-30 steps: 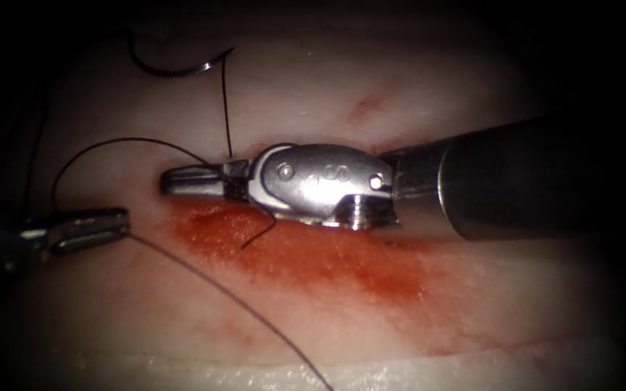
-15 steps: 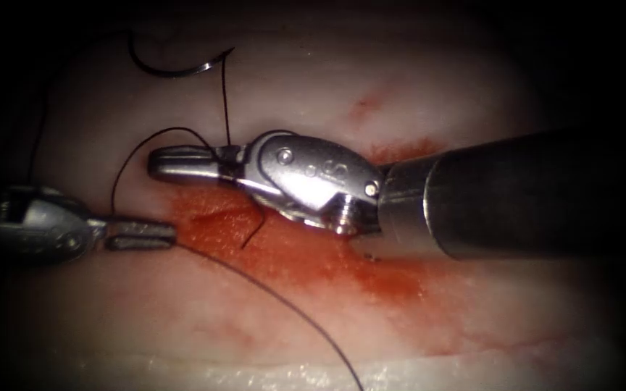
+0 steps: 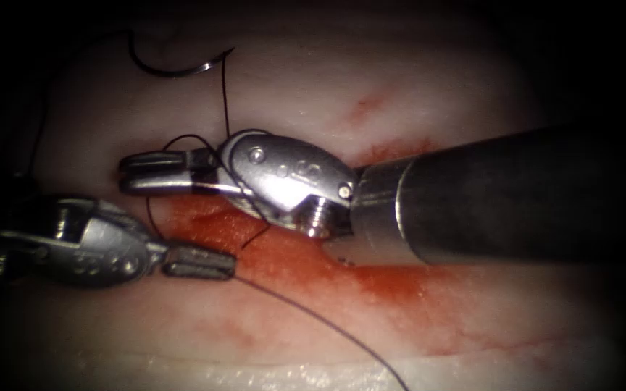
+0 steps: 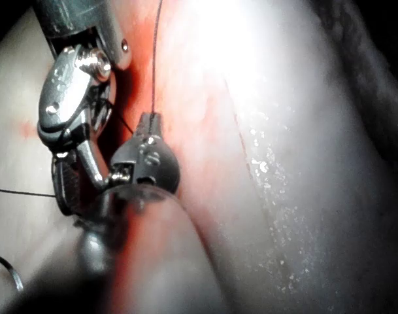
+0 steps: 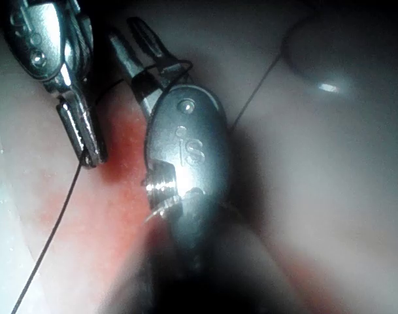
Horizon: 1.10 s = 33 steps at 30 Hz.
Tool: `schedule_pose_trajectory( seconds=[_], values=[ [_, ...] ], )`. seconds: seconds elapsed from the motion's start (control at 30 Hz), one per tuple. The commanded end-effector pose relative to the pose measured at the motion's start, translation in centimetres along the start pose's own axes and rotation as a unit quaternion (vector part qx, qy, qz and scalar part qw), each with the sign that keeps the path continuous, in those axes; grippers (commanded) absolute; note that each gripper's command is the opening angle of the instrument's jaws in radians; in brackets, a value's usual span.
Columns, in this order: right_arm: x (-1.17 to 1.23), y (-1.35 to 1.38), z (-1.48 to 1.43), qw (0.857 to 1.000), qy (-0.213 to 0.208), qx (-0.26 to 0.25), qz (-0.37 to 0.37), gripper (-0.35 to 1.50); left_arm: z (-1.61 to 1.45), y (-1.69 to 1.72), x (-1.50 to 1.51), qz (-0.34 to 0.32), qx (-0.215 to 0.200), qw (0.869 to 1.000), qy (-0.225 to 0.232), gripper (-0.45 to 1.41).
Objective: Wound Closure
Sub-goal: With left hand, wrap suture counter-clockwise twice around right end-effector
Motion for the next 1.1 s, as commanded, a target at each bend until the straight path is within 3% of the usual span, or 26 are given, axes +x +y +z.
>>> schedule_pose_trajectory(
  seconds=[0.03, 0.17, 0.2, 0.37, 0.47, 0.63, 0.73, 0.8, 0.87, 0.93, 0.97, 1.1],
  values=[
    [-0.05, 0.02, 0.09, 1.000, 0.000, -0.002, 0.000, 1.06, 0.07, -0.01, -0.03, 0.000, 0.001, 1.000, 0.000, -0.45],
    [-0.06, 0.05, 0.20, 1.000, -0.015, -0.020, -0.010, 1.09, 0.05, 0.06, 0.11, 0.023, -0.001, 1.000, -0.006, -0.45],
    [-0.08, 0.05, 0.22, 0.999, -0.037, -0.024, -0.025, 1.04, 0.01, 0.06, 0.18, 0.038, 0.002, 0.999, -0.013, -0.45],
    [-0.10, 0.04, 0.20, 0.996, -0.066, -0.023, -0.050, 0.99, -0.12, 0.04, 0.29, 0.068, 0.017, 0.997, -0.026, -0.45],
    [-0.14, 0.02, 0.18, 0.994, -0.091, -0.017, -0.063, 0.84, -0.31, 0.00, 0.42, 0.119, 0.057, 0.991, -0.028, -0.45],
    [-0.19, -0.01, 0.16, 0.991, -0.117, -0.007, -0.069, 0.78, -0.52, -0.08, 0.57, 0.179, 0.119, 0.976, -0.038, -0.45],
    [-0.20, -0.03, 0.14, 0.991, -0.117, -0.005, -0.069, 0.78, -0.58, -0.12, 0.63, 0.178, 0.141, 0.973, -0.037, -0.45],
    [-0.20, -0.06, 0.07, 0.990, -0.122, 0.003, -0.069, 0.83, -0.72, -0.23, 0.64, 0.176, 0.186, 0.965, -0.053, -0.45],
    [-0.20, -0.07, 0.04, 0.990, -0.122, 0.004, -0.070, 0.83, -0.76, -0.26, 0.63, 0.178, 0.194, 0.963, -0.056, -0.45],
    [-0.21, -0.10, -0.04, 0.990, -0.124, 0.009, -0.071, 0.69, -0.89, -0.35, 0.57, 0.172, 0.225, 0.957, -0.062, -0.45],
    [-0.24, -0.13, -0.11, 0.989, -0.124, 0.020, -0.072, 0.51, -0.97, -0.40, 0.54, 0.168, 0.241, 0.954, -0.056, -0.45],
    [-0.31, -0.16, -0.22, 0.990, -0.124, 0.029, -0.066, 0.46, -1.13, -0.55, 0.43, 0.164, 0.270, 0.948, -0.022, -0.45]
  ],
)
